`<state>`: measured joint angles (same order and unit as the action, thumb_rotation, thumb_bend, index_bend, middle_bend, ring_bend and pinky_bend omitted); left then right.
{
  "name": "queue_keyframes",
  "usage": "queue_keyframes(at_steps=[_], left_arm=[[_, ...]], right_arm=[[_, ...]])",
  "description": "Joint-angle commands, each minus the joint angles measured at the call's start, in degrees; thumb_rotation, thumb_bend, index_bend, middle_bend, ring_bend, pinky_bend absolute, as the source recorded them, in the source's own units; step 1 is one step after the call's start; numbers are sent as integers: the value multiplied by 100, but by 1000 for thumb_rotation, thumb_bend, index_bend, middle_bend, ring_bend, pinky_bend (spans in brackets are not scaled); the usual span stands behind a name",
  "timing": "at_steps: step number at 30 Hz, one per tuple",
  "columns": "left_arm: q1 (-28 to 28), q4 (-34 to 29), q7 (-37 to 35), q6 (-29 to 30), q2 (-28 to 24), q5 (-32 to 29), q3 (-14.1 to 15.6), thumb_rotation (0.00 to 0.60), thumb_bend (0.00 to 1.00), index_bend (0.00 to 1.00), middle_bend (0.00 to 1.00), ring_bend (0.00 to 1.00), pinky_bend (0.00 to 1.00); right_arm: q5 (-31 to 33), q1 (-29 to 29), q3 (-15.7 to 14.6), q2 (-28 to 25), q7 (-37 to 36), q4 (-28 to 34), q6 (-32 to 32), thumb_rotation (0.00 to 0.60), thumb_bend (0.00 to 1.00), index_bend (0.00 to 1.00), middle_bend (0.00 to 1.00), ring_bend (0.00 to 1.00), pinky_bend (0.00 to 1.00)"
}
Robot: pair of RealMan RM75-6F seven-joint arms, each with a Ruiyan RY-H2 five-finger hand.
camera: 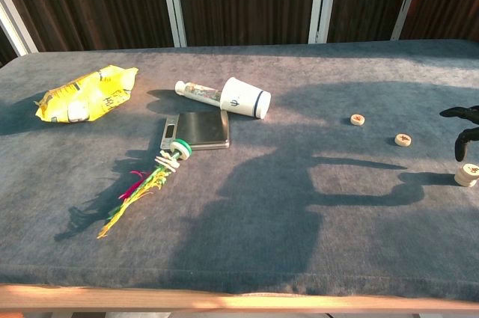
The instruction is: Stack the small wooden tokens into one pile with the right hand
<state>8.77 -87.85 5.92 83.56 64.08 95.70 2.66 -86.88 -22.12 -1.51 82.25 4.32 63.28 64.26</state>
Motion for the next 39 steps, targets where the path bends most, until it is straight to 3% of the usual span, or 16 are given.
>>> queue_keyframes(at_steps=[1, 9, 23, 39], left_arm=[[3, 6, -5, -1, 6, -1, -3, 600, 363, 0, 0, 0, 41], [7, 13, 8, 0, 16, -2, -7, 600, 363, 0, 0, 0, 41], [-13, -6, 35, 15, 13, -8, 3, 600, 364, 0, 0, 0, 41], [1, -11, 69, -28, 29, -35, -2, 600, 363, 0, 0, 0, 41]], right_arm=[[-5, 14, 4, -17, -10, 18, 26, 600, 524, 492, 0, 0, 0], [-197, 78, -38, -116, -142, 168, 292, 600, 524, 482, 0, 0, 0], [-975, 387, -576, -286, -228, 297, 910, 600, 524, 548, 0, 0, 0], [-619, 439, -404, -136, -467, -223, 607, 600, 524, 558, 0, 0, 0]])
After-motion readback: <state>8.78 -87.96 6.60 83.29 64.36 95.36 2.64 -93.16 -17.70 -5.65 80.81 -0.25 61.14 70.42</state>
